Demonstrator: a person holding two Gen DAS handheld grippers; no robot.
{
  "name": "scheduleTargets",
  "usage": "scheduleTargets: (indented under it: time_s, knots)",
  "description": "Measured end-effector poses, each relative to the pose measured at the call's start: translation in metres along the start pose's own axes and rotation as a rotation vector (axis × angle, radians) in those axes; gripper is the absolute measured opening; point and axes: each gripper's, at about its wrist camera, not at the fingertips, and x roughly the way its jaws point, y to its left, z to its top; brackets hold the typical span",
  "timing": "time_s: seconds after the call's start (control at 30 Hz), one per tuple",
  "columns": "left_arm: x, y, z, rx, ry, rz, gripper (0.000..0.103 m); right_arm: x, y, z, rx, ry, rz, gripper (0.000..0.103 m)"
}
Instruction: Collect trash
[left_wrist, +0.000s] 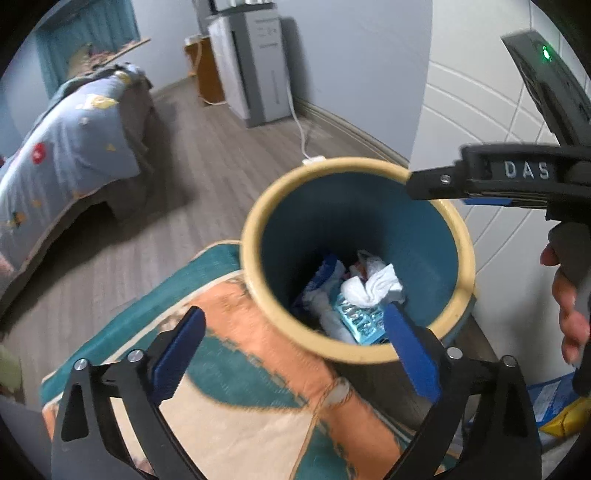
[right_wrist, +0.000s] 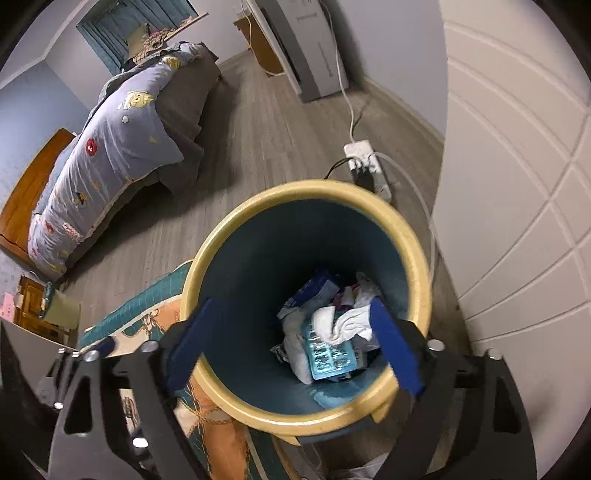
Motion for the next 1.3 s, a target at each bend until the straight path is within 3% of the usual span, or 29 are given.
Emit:
scheduleTargets:
  time_s: [0.07, 0.2, 0.33, 0.57, 0.63, 0.7, 0.77, 0.97, 1.3]
  knots:
    - [-0.016, 0.008, -0.001, -0.039, -0.002, -0.012, 0.098, -0.015, 0.003, -0.003, -0.027, -0.01, -0.031, 0.097]
    - [-0.054, 0.022, -0.001, -0.122, -0.026, 0.002, 0.098, -0.046, 0.016, -0.013, -0.075, -0.031, -0.109, 0.097]
    - [-0.089, 0.03, -0.004, -0.206, -0.061, -0.045, 0.098, -0.078, 0.026, -0.027, -0.08, -0.062, -0.157, 0.097]
    - [-0.126, 0.036, -0.017, -0.253, -0.069, 0.009, 0.098, -0.111, 0.031, -0.063, -0.109, -0.082, -0.259, 0.097]
    - [-0.128, 0.035, -0.018, -0.239, -0.046, 0.053, 0.098, -0.117, 0.03, -0.072, -0.102, -0.07, -0.269, 0.097]
    - [-0.127, 0.033, -0.019, -0.208, -0.032, 0.05, 0.098, -0.122, 0.03, -0.08, -0.093, -0.073, -0.259, 0.097]
    - [-0.13, 0.028, -0.021, -0.168, -0.071, 0.078, 0.098, -0.127, 0.033, -0.087, -0.113, -0.085, -0.269, 0.097]
    - [-0.131, 0.018, -0.022, -0.073, -0.126, 0.084, 0.098, -0.124, 0.04, -0.085, -0.226, -0.166, -0.411, 0.097]
    - [-0.146, 0.025, -0.026, -0.1, -0.158, 0.041, 0.098, -0.137, 0.045, -0.089, -0.235, -0.228, -0.346, 0.097]
